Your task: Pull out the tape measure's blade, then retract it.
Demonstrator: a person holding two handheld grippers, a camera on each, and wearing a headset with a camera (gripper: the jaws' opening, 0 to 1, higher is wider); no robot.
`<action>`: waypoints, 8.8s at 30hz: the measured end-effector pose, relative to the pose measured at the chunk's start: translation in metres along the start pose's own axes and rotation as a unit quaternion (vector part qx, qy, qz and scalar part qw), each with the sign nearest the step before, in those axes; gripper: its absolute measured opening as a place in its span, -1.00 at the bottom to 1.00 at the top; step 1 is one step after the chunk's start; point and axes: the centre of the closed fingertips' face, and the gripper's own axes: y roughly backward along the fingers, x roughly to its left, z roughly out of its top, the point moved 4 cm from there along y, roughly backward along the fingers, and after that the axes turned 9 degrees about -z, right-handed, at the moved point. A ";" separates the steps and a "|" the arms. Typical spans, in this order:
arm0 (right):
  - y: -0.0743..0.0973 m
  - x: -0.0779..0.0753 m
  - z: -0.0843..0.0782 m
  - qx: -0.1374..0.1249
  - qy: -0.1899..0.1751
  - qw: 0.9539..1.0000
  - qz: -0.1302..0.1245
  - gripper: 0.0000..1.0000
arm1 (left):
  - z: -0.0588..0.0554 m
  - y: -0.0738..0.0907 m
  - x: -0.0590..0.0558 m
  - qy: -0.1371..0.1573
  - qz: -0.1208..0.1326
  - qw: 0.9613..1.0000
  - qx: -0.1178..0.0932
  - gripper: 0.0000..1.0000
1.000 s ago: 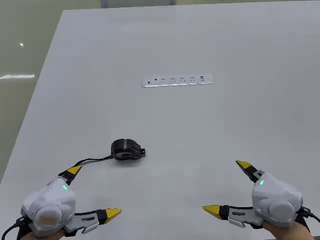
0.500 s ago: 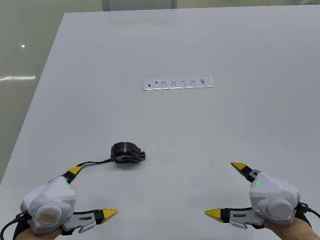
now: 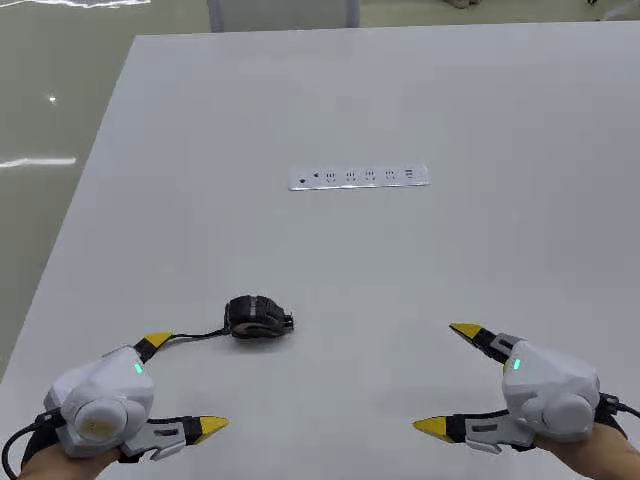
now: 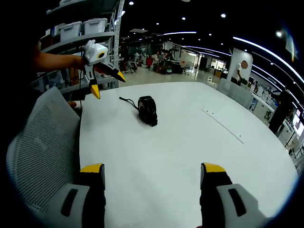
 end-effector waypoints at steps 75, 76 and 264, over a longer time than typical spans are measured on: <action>-0.120 -0.030 0.029 -0.014 0.095 0.987 0.131 0.18 | 0.014 -0.081 0.067 -0.108 -0.093 0.986 0.084 0.02; -0.121 -0.031 0.028 -0.014 0.094 0.987 0.131 0.18 | 0.015 -0.082 0.068 -0.108 -0.094 0.986 0.085 0.02; -0.227 0.008 0.040 -0.004 0.175 0.953 0.248 -0.75 | 0.007 -0.120 0.083 -0.158 -0.172 0.963 0.133 -0.44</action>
